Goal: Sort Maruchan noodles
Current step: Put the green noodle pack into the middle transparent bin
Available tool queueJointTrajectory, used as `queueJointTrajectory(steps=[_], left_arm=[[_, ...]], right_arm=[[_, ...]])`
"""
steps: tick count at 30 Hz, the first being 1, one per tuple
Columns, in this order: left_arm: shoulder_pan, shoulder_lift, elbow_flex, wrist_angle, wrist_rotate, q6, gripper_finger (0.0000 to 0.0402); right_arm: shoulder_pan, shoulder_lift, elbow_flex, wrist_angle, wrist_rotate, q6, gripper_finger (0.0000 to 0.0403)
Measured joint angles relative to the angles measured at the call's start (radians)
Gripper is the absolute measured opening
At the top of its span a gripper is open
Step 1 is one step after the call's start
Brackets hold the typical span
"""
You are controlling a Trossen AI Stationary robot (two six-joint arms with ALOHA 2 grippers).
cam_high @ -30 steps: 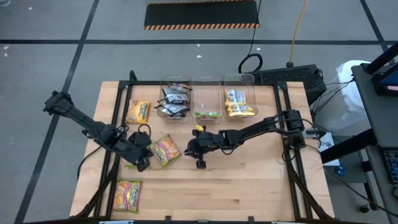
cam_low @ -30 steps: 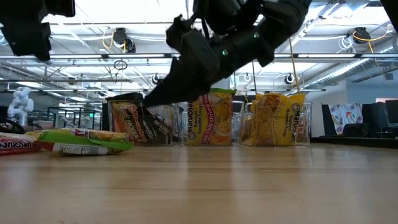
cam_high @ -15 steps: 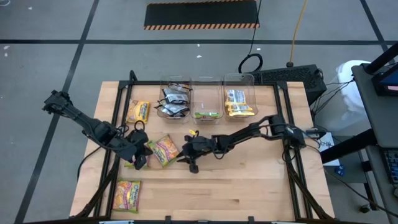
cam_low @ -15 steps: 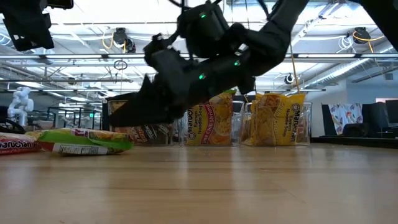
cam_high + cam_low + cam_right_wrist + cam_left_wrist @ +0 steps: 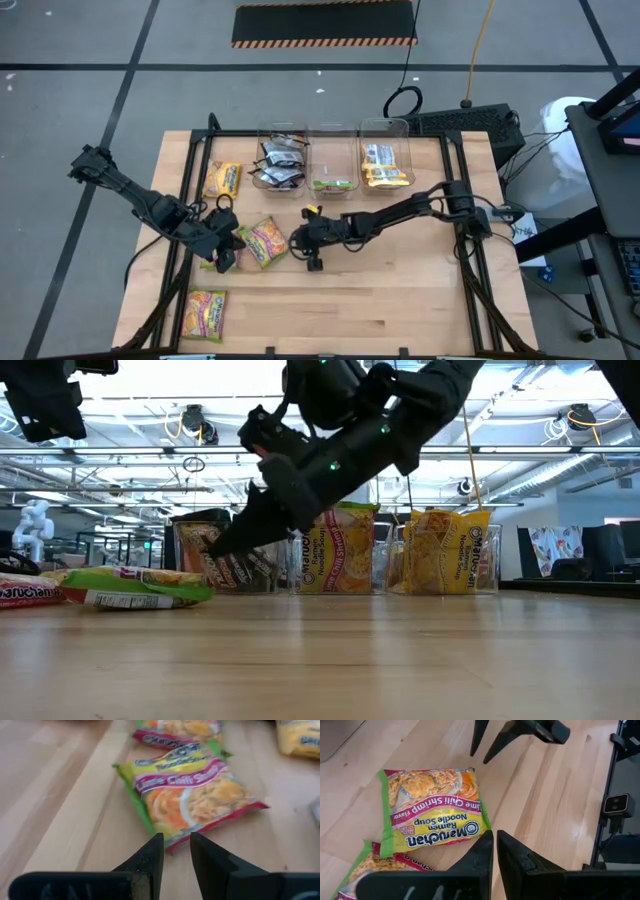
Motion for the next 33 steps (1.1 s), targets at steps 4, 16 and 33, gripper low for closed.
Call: queueJointTrajectory(steps=[4,16,33], left_arm=[[0.0,0.0,0.0,0.0,0.0,0.0,0.0028],[0.0,0.0,0.0,0.001,0.001,-0.019,0.0028],[0.0,0.0,0.0,0.001,0.002,-0.026,0.0028]], right_arm=[[-0.002,0.008,0.0,-0.015,-0.073,-0.004,0.0089],[-0.011,0.034,0.0,-0.004,-0.021,-0.041,0.0089],[-0.03,0.036,-0.001,0.041,-0.091,-0.061,0.0089]])
